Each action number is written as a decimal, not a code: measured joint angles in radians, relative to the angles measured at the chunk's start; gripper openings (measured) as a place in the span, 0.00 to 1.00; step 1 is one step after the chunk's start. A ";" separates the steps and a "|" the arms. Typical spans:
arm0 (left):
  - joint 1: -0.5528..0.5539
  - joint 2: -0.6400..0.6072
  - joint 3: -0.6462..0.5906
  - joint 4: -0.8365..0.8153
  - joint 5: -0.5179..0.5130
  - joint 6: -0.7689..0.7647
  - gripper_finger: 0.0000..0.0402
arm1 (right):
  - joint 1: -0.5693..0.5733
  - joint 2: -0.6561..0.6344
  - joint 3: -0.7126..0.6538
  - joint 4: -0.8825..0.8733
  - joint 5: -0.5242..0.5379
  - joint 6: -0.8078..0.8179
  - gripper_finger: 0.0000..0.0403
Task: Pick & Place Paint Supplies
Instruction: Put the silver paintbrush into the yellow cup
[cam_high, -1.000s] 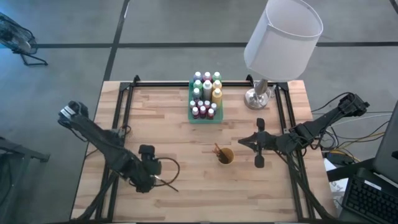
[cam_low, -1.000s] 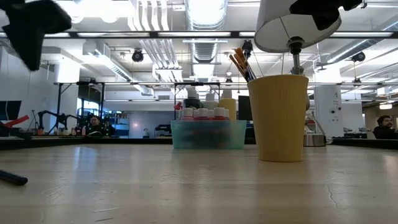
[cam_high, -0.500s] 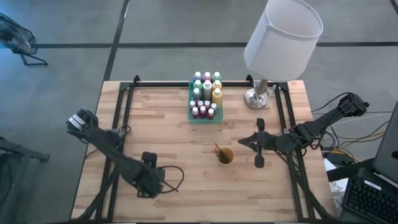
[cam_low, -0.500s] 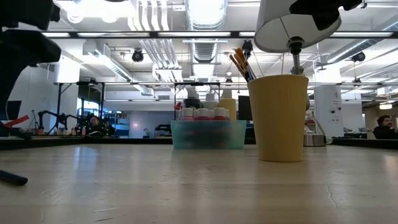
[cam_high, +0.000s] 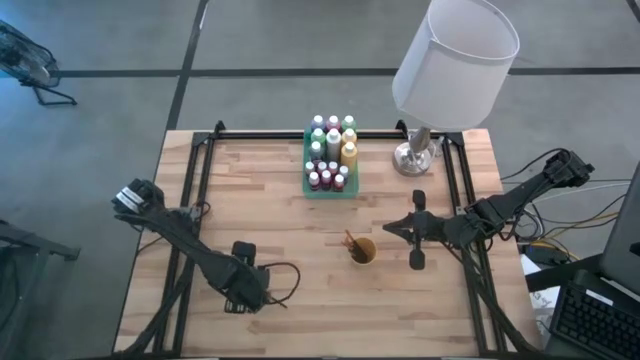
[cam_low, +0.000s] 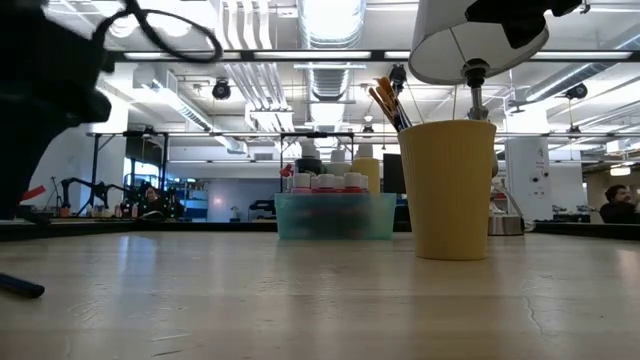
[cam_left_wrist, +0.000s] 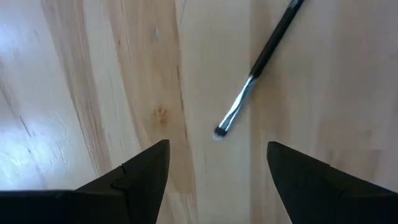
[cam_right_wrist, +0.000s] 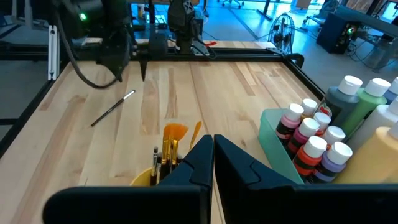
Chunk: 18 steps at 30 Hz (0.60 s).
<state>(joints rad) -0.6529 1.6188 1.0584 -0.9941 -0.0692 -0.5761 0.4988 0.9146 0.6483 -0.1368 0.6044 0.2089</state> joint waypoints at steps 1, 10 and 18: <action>0.005 0.005 -0.007 0.000 0.007 0.001 0.68 | 0.000 0.000 0.000 0.000 0.000 0.000 0.02; 0.029 0.050 -0.072 0.069 0.061 0.015 0.68 | 0.000 0.000 -0.002 0.001 0.000 -0.001 0.02; 0.030 0.096 -0.078 0.122 0.069 0.064 0.68 | 0.000 0.000 -0.002 0.001 0.000 -0.001 0.02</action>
<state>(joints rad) -0.6231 1.7143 0.9802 -0.8722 -0.0003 -0.5117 0.4992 0.9142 0.6468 -0.1356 0.6044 0.2081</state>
